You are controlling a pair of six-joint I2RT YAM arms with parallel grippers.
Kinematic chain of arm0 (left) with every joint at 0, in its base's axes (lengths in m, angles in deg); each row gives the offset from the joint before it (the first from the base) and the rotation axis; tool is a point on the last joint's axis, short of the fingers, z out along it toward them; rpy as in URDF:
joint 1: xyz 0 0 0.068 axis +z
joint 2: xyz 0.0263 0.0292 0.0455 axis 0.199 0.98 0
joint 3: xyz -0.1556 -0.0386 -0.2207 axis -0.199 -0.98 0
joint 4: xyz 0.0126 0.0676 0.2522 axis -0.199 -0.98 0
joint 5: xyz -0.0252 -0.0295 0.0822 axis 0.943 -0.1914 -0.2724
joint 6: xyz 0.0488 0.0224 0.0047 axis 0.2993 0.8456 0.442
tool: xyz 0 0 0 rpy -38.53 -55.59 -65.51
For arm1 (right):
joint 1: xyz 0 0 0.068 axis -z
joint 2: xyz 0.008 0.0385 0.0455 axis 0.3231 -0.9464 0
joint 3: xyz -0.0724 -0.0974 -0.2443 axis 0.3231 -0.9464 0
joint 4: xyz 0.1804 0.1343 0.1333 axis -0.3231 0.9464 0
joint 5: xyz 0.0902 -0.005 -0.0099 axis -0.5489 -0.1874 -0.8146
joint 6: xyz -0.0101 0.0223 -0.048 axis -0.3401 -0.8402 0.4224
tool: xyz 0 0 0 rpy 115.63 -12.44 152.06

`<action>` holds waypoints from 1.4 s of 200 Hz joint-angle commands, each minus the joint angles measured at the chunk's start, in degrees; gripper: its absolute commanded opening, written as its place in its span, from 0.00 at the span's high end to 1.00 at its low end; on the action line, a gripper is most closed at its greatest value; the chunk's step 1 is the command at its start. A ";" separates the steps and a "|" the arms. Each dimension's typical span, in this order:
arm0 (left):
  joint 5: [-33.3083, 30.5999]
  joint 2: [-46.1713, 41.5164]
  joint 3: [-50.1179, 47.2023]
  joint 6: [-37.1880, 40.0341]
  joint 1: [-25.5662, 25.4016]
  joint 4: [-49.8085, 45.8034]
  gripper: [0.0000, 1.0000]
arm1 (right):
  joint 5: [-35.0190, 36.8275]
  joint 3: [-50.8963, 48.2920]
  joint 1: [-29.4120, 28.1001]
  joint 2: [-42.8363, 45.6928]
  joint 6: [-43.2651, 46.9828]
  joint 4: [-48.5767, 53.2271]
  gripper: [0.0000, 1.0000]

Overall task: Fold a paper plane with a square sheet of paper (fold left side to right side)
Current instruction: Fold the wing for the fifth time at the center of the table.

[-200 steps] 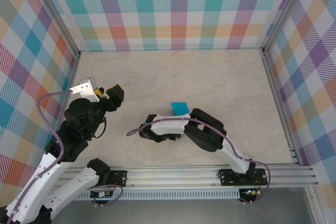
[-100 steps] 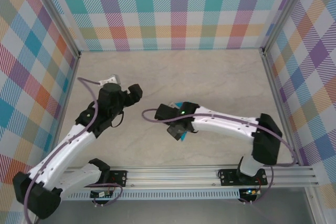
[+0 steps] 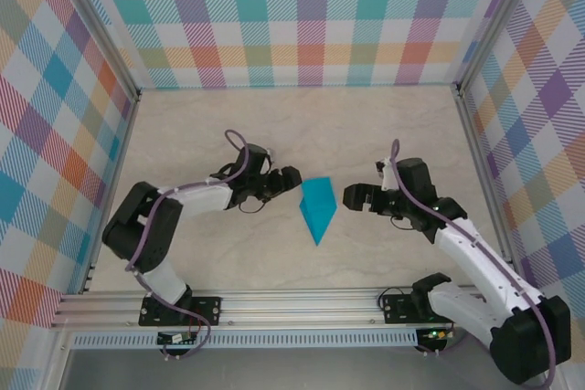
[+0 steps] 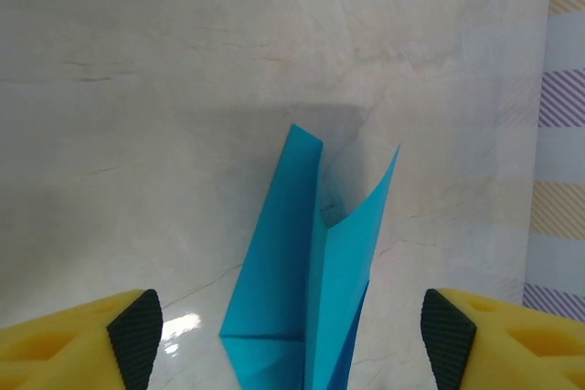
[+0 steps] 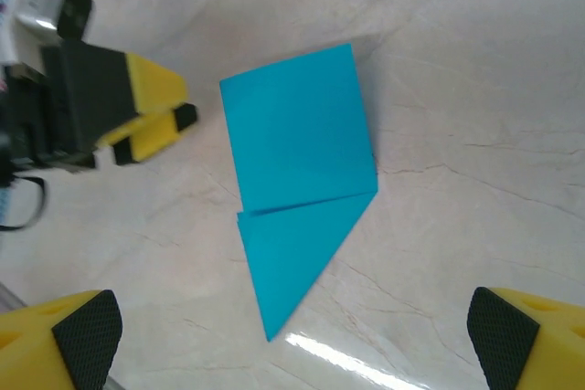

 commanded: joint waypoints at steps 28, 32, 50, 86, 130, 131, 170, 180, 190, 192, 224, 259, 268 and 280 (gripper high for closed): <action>5.91 7.78 4.80 -1.80 -2.11 8.14 0.40 | -18.74 -6.19 6.13 -3.93 -4.03 -15.97 0.00; 5.99 8.09 4.97 -1.74 -2.20 8.25 0.42 | -18.87 -6.17 6.19 -4.55 -3.38 -16.02 0.00; 6.34 9.38 5.57 -1.38 -2.20 8.47 0.51 | -19.66 -4.98 6.20 -7.79 -0.92 -14.64 0.00; 6.59 10.42 4.89 0.41 -1.90 9.80 0.72 | -19.82 -1.90 6.17 -15.80 -0.38 -14.40 0.00; 10.06 9.85 1.95 1.34 -0.72 15.24 0.90 | -20.72 -0.23 6.17 -23.35 2.21 -20.35 0.00; 10.14 9.83 1.94 1.43 -0.71 15.27 0.91 | -20.79 -0.17 6.17 -23.57 2.29 -20.49 0.00; 12.21 8.02 0.01 2.66 0.16 17.26 0.98 | -23.68 3.94 6.12 -31.51 4.78 -21.92 0.09; 12.84 7.55 -0.88 2.45 0.49 18.94 0.99 | -23.92 4.69 6.15 -33.25 5.02 -22.63 0.10; 13.71 7.24 -1.95 1.57 0.85 21.60 1.00 | -24.03 5.36 6.17 -34.95 5.09 -23.27 0.11; 13.90 7.21 -2.08 1.40 0.93 22.04 1.00 | -24.09 5.46 6.17 -35.26 5.12 -23.41 0.11; 15.34 7.34 -3.45 0.44 1.49 25.20 1.00 | -26.19 8.10 6.03 -40.93 5.80 -24.62 0.13; 16.75 6.82 -4.11 0.62 1.57 27.18 1.00 | -28.73 10.29 5.73 -45.85 6.39 -25.36 0.15; 17.00 6.65 -4.26 0.70 1.58 27.46 1.00 | -29.46 10.55 5.66 -46.83 6.41 -25.83 0.15; 17.45 6.44 -4.42 0.72 1.66 27.95 1.00 | -30.33 10.96 5.40 -47.97 6.42 -26.15 0.17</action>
